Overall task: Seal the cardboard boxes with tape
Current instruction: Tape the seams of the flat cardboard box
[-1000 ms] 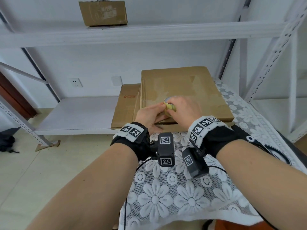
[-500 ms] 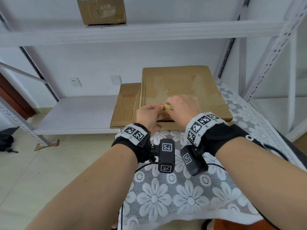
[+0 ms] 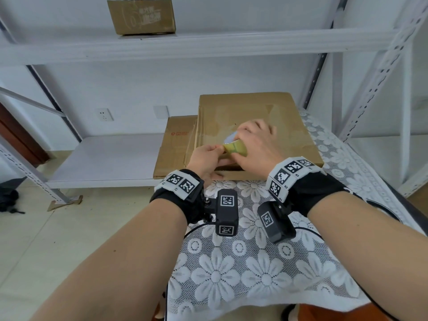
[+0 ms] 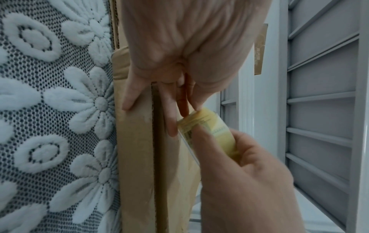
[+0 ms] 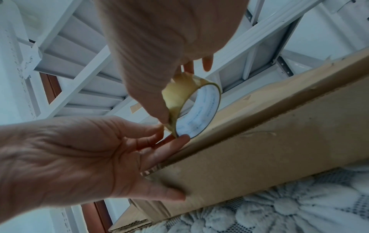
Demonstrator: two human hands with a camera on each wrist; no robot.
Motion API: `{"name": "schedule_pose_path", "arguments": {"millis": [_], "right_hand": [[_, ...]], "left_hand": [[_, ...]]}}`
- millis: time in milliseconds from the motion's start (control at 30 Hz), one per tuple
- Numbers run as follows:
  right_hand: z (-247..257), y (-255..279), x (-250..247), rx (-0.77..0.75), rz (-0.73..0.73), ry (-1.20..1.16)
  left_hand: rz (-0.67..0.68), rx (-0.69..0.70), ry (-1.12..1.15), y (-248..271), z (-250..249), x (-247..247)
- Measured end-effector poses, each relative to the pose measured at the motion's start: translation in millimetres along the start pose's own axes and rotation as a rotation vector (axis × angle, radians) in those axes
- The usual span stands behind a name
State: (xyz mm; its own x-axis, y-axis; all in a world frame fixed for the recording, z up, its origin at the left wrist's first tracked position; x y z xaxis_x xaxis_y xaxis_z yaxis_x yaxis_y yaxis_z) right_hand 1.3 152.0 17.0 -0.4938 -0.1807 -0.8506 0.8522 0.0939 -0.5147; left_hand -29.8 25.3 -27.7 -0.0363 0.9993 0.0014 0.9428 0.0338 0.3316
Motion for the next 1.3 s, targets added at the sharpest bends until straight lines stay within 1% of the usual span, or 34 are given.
{"name": "schedule_pose_path", "arguments": {"millis": [100,167,300,367,667,767,867,1000,1067,1167,1300], "right_hand": [[-1.9,1.6,-0.7,0.017,0.101,-0.07],[-1.8,1.8,-0.3,0.013,0.115,-0.098],[0.8,0.7,0.7,0.021,0.093,-0.063],[1.7,-0.5,-1.0,0.045,0.086,-0.084],[-4.9,-5.4,1.8,0.223,0.135,-0.215],[-6.1,-7.7,2.6,0.233,0.101,-0.221],[-5.3,-9.8,4.3,0.238,0.099,-0.239],[-7.6,-11.6,8.1,0.261,0.096,-0.306],[-9.8,-10.9,7.9,0.274,0.094,-0.315],[-11.9,-8.9,6.7,0.278,0.1,-0.31],[-11.4,-10.2,7.0,0.267,0.103,-0.296]], "left_hand": [[-0.016,0.037,-0.031,2.0,0.5,0.7],[-0.043,0.068,-0.055,2.0,-1.0,1.8],[-0.051,0.067,-0.068,1.7,-5.6,4.0],[-0.047,0.067,-0.067,1.9,-6.7,4.6],[0.012,0.073,-0.016,2.8,-4.3,2.1],[0.036,0.069,0.012,1.9,-3.7,0.6],[0.049,0.075,0.013,0.8,-3.2,-1.0],[0.033,0.086,0.02,0.3,-4.3,-1.1],[0.029,0.074,0.053,1.0,-4.7,-2.1],[0.06,0.043,0.124,3.0,-3.4,-2.7],[0.09,0.073,0.082,5.7,-3.1,-3.6]]}}
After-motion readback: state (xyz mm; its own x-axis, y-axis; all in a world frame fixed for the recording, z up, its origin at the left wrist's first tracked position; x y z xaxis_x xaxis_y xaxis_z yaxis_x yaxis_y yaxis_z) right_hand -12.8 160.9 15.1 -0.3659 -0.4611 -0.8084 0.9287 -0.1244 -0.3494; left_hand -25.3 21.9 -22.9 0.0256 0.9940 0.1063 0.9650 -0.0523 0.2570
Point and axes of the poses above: each hand's wrist, its own y-axis away from the middle knuckle, its own x-axis out of the palm, z = x × y, the point moved 3 cm from there along -y, towards the middle knuckle, and after that the axes turned 12 degrees about -z, right-handed, at the moved point
